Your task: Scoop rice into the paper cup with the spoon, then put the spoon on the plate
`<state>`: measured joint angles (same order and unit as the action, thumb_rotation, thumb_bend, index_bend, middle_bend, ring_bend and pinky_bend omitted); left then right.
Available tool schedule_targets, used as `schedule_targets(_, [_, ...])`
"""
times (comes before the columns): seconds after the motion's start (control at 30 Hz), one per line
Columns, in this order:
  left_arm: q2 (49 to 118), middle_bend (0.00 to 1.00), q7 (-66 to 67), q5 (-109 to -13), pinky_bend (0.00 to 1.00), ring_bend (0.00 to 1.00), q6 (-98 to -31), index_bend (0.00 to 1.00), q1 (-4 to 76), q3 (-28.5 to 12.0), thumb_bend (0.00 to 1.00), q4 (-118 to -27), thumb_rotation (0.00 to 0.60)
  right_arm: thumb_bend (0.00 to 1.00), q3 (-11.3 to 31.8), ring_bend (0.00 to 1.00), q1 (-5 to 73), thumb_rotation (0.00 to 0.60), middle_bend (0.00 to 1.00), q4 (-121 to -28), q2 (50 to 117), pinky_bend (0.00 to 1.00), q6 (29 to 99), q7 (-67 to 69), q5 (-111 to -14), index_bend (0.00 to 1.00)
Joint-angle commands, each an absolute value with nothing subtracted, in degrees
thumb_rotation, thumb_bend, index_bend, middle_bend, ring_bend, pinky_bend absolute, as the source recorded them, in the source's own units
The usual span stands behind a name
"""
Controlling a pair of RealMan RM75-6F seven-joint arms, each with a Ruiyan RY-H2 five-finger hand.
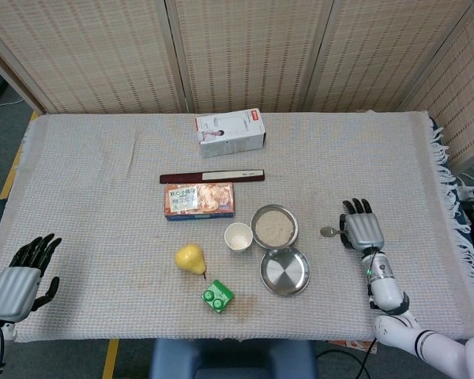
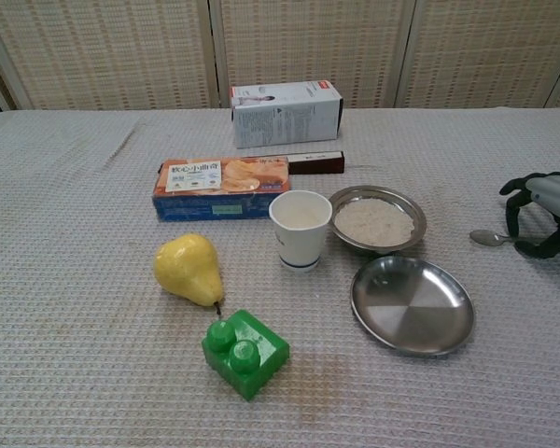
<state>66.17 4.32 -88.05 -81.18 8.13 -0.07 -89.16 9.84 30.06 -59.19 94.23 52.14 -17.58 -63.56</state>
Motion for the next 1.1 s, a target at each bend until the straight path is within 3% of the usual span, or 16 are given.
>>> schedule_targets(0.03, [66.2,0.00,4.3,-88.1,0.12,0.00,-81.2,0.00,8.1,-0.1,0.48,-89.1,0.600,0.32,9.8,0.00,30.1,0.600,0.13,-59.2,94.4,0.00,52.2,-17.7,-63.5,0.55])
schedule_targets(0.4, [66.1,0.00,4.2,-88.0,0.12,0.00,-81.1,0.00,8.1,0.0,0.48,-89.2,0.600,0.34,9.5,0.00,29.8,0.600,0.19,-59.3,94.3,0.00,54.1,-18.1,-64.3,0.68])
schedule_targets(0.67, [66.0,0.00,4.2,-88.2,0.12,0.00,-81.4,0.00,8.1,0.1,0.48,-89.4,0.600,0.37,9.5,0.00,30.0,0.600,0.21,-64.1,91.5,0.00,58.4,-20.0,-67.6,0.70])
schedule_targets(0.9, [65.9,0.00,4.1,-88.6,0.12,0.00,-81.7,0.00,8.0,0.2,0.48,-89.7,0.600,0.37,11.0,0.00,32.3,0.600,0.21,-74.1,87.7,0.00,61.7,-29.1,-69.2,0.71])
schedule_targets(1.1, [65.6,0.00,3.8,-89.4,0.13,0.00,-82.2,0.00,7.9,0.5,0.48,-90.1,0.600,0.37,12.6,0.00,36.6,0.600,0.21,-78.4,88.5,0.00,60.7,-41.0,-66.4,0.71])
